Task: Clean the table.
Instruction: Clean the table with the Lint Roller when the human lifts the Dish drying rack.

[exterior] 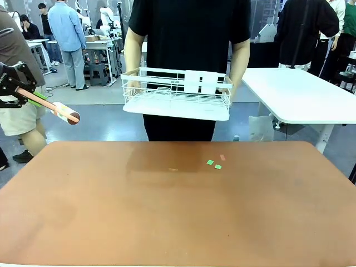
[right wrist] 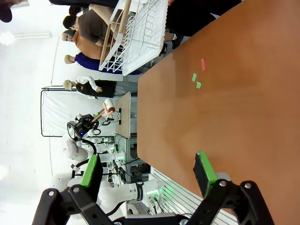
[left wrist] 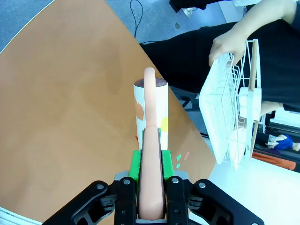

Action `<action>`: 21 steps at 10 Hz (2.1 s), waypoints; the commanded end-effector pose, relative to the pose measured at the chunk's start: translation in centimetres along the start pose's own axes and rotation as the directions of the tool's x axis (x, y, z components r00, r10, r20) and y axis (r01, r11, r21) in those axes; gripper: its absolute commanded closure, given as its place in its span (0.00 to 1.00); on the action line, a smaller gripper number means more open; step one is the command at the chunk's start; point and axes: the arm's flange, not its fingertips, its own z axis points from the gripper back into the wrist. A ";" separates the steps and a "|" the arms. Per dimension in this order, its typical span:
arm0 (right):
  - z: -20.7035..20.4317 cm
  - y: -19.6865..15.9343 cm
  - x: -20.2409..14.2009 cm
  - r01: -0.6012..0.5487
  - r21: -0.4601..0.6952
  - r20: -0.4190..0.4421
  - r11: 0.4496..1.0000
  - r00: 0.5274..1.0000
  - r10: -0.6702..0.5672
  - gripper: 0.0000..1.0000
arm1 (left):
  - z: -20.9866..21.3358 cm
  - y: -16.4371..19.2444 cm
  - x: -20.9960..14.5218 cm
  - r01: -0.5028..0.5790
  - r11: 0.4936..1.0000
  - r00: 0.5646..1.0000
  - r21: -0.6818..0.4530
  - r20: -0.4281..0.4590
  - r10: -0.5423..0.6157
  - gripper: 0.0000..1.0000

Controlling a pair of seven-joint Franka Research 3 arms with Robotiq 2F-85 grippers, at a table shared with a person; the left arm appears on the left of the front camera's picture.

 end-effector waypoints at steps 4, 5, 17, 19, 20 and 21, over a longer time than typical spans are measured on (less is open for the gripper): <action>0.0 0.3 0.0 -0.003 0.009 0.001 1.000 1.000 0.003 0.00 | 0.1 -0.1 0.0 -0.008 1.000 1.000 0.002 0.004 0.008 0.95; 0.0 0.3 0.0 -0.003 0.009 0.001 1.000 1.000 0.003 0.00 | 0.1 -0.1 0.0 -0.008 1.000 1.000 0.002 0.004 0.008 0.95; 0.0 0.3 0.0 -0.003 0.009 0.001 1.000 1.000 0.003 0.00 | 0.2 -3.9 1.1 0.206 0.977 0.975 0.060 -0.100 -0.199 0.79; 0.0 0.3 0.0 -0.003 0.009 0.001 1.000 1.000 0.003 0.00 | -2.3 -9.9 2.5 0.494 0.857 0.841 0.149 -0.332 -0.427 0.79; 0.0 0.3 0.0 -0.003 0.009 0.001 1.000 1.000 0.003 0.00 | -6.1 -10.3 2.1 0.599 0.792 0.746 0.118 -0.441 -0.499 0.79; 0.0 0.3 0.0 -0.003 0.009 0.001 1.000 1.000 0.003 0.00 | -9.9 -10.2 1.2 0.660 0.751 0.637 0.034 -0.554 -0.535 0.79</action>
